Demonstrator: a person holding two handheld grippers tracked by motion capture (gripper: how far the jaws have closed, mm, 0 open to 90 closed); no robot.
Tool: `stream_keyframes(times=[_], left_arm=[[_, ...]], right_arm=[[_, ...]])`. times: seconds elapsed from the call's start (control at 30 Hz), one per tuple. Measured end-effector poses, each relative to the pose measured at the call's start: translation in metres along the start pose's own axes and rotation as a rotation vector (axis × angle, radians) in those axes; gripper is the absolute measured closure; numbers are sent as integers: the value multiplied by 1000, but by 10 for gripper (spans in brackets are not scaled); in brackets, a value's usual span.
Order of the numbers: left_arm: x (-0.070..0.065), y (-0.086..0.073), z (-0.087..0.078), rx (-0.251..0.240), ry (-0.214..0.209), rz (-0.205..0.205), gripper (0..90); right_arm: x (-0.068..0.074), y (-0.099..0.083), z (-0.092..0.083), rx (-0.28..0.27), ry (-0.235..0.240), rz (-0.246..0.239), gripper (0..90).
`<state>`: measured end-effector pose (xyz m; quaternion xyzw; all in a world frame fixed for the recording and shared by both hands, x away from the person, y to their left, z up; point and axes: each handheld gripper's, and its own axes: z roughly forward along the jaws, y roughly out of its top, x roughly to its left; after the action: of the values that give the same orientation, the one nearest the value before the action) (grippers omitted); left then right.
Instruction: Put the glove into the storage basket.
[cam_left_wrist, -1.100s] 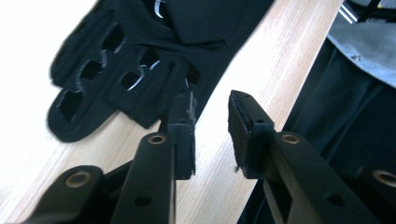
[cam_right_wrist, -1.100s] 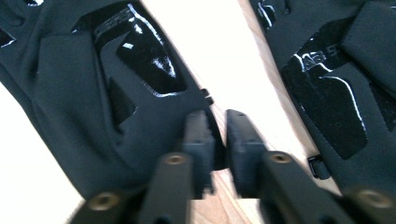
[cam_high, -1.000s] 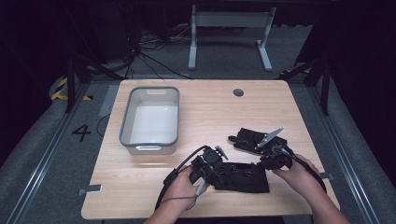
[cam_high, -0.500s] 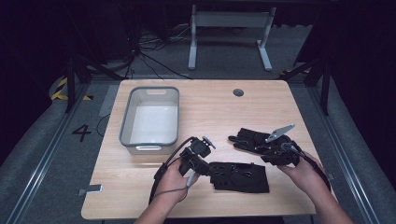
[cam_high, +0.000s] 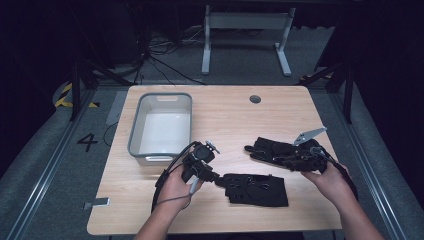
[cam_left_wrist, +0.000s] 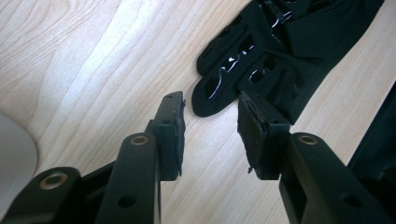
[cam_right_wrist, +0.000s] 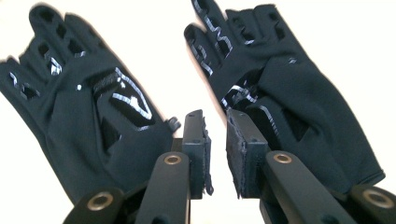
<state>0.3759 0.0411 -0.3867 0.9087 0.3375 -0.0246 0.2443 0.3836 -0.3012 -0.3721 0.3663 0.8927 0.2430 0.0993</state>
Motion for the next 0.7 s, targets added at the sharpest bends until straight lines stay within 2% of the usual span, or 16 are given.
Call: stream_keyframes(times=[0.03,0.07,0.2,0.33,0.43,0.67,0.7], left_arm=[[0,0,0,0,0,0,604],[1,-1,1,5,6,-4,603],[2,-1,0,2,3,-10,605],[6,-2,0,1,4,-14,604],[8,-3,0,-1,6,-17,601],[9,-3,1,2,2,-16,596],[9,-3,1,2,2,-16,596]], right_arm=[[0,0,0,0,0,0,776],[-7,6,0,-8,1,19,777],[-23,19,6,-17,5,39,777],[-37,29,14,14,-7,45,774],[-43,33,18,27,-2,50,768],[-67,35,37,49,-29,77,731],[-67,35,37,49,-29,77,731]])
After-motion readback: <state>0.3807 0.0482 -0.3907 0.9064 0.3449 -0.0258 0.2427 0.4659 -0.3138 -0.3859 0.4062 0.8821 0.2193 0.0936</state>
